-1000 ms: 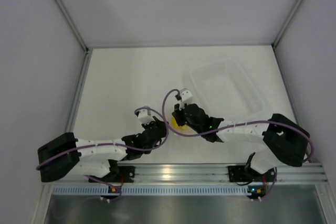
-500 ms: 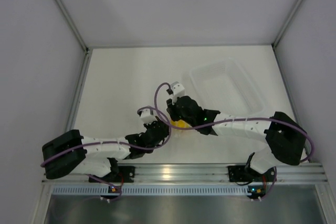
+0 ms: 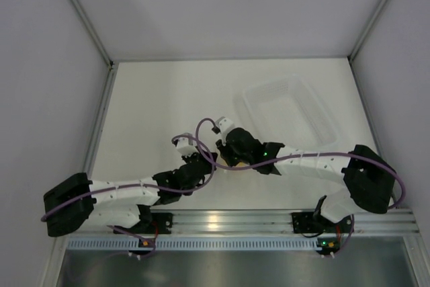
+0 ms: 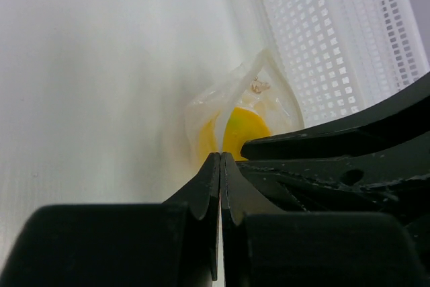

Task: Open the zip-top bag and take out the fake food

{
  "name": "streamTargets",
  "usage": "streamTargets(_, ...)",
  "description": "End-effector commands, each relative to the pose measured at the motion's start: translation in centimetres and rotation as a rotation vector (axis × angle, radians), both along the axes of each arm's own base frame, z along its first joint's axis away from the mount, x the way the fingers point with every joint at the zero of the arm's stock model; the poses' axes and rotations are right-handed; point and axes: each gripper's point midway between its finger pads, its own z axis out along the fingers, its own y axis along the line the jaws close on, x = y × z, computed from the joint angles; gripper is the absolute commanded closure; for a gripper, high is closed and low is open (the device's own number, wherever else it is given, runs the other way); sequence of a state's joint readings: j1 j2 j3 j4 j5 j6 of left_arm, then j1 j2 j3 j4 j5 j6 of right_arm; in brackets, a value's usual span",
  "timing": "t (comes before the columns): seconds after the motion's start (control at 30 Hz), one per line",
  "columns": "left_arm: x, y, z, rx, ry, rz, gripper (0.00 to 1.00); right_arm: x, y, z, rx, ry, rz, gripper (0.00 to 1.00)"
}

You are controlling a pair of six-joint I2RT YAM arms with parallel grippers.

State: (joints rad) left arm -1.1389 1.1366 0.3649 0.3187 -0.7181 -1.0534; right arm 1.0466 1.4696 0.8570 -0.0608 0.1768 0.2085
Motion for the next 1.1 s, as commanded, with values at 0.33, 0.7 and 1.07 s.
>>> streamTargets(0.33,0.9,-0.3,5.5,0.103,-0.115,-0.044,1.0,1.4,-0.5,0.1,-0.211,-0.028,-0.007,0.62)
streamTargets(0.7,1.2,-3.2,3.9,0.147,-0.051,-0.1,1.0,1.0,-3.5,-0.7,-0.31,0.047,-0.103,0.51)
streamTargets(1.07,1.2,-5.1,3.2,0.149,-0.018,-0.139,1.0,1.4,-6.7,-3.7,-0.367,0.114,-0.224,0.37)
